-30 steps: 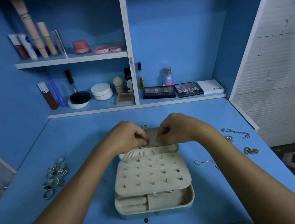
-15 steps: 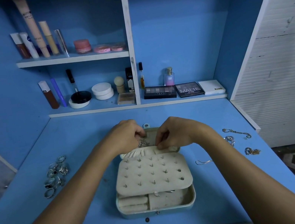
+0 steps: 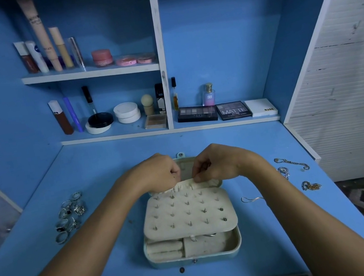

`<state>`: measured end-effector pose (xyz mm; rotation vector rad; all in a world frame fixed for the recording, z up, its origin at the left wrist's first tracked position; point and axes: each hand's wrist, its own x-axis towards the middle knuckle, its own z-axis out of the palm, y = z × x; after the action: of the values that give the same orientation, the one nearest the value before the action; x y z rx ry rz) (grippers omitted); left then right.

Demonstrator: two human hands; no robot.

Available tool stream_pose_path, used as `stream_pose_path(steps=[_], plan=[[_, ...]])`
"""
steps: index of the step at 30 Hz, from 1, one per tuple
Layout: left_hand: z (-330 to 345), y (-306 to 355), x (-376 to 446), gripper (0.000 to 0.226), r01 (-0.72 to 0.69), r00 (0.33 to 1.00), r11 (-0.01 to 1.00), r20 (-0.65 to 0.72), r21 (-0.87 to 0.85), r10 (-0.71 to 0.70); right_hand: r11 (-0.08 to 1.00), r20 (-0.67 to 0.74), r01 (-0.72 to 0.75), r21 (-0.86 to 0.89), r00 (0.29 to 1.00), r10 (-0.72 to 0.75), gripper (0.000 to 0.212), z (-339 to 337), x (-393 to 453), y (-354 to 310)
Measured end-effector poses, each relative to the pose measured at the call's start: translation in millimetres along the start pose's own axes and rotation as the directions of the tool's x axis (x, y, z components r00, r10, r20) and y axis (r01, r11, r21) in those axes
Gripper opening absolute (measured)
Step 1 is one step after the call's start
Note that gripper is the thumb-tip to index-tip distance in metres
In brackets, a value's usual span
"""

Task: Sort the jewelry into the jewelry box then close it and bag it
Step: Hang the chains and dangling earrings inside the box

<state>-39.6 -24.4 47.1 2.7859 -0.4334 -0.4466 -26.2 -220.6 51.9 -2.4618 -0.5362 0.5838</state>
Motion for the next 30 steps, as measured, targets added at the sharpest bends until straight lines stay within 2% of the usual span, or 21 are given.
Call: stream_pose_path(steps=[5, 10, 17, 21, 25, 30], plan=[[-4, 5, 0, 0.025, -0.005, 1.0, 0.999, -0.011, -0.039, 0.005, 1.0, -0.003, 0.002, 0.014, 1.0, -0.002, 0.008, 0, -1, 1], [-2, 7, -1, 0.022, -0.002, 0.999, 0.999, 0.047, -0.033, 0.003, 1.0, 0.008, -0.007, 0.007, 1.0, 0.007, 0.009, 0, -1, 0], [-3, 13, -3, 0.039, 0.026, 0.995, 1.0, 0.097, 0.004, -0.027, 1.0, 0.019, -0.015, 0.017, 1.0, 0.014, 0.006, 0, -1, -1], [-3, 15, -5, 0.029, 0.027, 0.995, 1.0, 0.099, 0.014, -0.028, 1.0, 0.019, -0.014, 0.026, 1.0, 0.014, 0.006, 0, -1, 0], [-4, 15, -5, 0.003, -0.018, 0.997, 1.0, 0.078, -0.016, 0.019, 0.999, 0.014, -0.01, 0.03, 1.0, 0.01, 0.004, 0, 0, 1], [-5, 18, -4, 0.007, -0.045, 0.994, 0.994, 0.091, -0.098, 0.054, 0.999, 0.014, -0.02, 0.035, 1.0, 0.019, 0.004, 0, 2, 2]])
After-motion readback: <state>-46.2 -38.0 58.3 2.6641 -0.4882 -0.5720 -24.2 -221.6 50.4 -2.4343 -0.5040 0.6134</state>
